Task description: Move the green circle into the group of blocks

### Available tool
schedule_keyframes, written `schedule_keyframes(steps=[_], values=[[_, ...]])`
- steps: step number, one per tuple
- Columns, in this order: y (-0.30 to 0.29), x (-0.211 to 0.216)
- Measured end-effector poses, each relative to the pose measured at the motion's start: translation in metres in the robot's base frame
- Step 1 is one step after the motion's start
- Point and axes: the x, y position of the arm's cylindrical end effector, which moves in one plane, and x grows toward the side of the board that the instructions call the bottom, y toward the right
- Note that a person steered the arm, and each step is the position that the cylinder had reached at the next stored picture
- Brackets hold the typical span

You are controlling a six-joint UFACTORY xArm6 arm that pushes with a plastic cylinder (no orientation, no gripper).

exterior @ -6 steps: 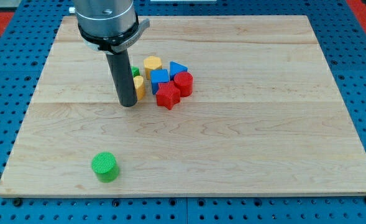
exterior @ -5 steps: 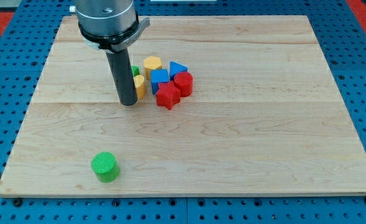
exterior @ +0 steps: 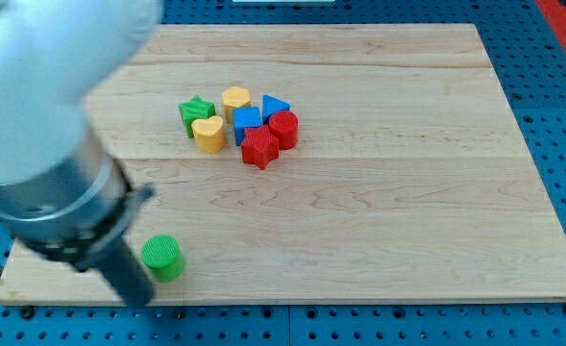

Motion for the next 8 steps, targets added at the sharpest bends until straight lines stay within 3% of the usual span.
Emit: schedule_keyframes(steps=[1, 2, 4, 5, 7, 8], values=[[0.039, -0.011], [0.016, -0.025], [-0.056, -0.011], [-0.055, -0.011], [-0.041, -0.056], [-0.049, -0.042]])
